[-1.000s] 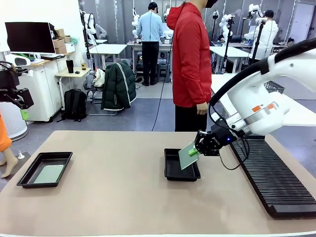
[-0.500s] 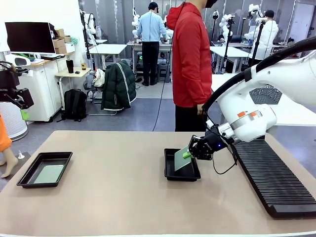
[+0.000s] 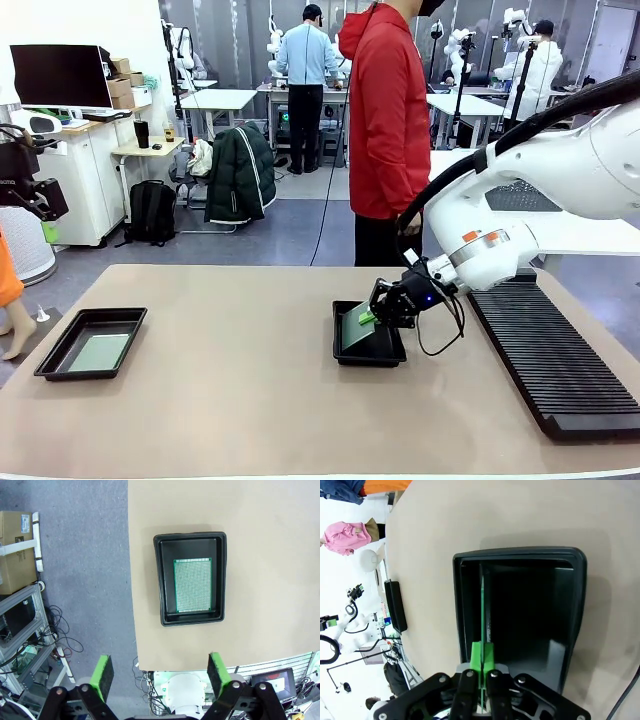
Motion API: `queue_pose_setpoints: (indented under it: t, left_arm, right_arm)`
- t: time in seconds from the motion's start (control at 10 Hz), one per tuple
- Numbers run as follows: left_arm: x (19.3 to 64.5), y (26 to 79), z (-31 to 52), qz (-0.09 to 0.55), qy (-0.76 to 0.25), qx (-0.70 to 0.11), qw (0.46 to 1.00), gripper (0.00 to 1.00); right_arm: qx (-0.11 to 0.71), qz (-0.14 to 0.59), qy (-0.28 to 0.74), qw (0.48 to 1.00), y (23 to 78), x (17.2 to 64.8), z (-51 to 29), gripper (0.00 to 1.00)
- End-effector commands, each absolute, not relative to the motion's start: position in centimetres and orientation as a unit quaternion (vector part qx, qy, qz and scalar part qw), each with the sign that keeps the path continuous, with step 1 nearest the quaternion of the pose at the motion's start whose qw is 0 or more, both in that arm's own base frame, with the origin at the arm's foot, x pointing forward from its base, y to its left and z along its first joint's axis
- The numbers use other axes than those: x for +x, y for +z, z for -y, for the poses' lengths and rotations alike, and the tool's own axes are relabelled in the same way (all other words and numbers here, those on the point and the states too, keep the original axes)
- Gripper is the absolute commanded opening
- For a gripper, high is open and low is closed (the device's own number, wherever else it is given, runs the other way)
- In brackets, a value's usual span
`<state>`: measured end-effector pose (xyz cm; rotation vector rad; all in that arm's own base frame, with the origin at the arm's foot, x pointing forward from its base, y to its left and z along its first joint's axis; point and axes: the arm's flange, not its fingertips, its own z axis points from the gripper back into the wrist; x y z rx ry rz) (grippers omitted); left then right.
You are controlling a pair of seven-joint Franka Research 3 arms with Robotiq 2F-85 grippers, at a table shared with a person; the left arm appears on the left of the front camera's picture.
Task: Inspect and transfer BCBs to ESD trays.
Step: Pick up the Blank PCB from the PCB Rack and place it in the right ESD tray.
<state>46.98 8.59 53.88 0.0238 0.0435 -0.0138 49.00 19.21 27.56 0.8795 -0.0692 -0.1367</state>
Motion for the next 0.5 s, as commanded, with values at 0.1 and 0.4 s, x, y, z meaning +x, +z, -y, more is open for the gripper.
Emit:
queue_pose_setpoints:
  t: [0.1,0.4]
  left_arm:
    - [47.0,53.8,-8.7,-0.021,-0.006,0.012,1.000,1.00]
    - [47.0,53.8,-8.7,-0.021,-0.006,0.012,1.000,1.00]
  right_arm:
    - [0.426,0.039,-0.059,0.902,26.9,49.5,-20.6,0.02]
    - [0.426,0.032,-0.065,0.902,27.4,49.1,-19.5,0.02]
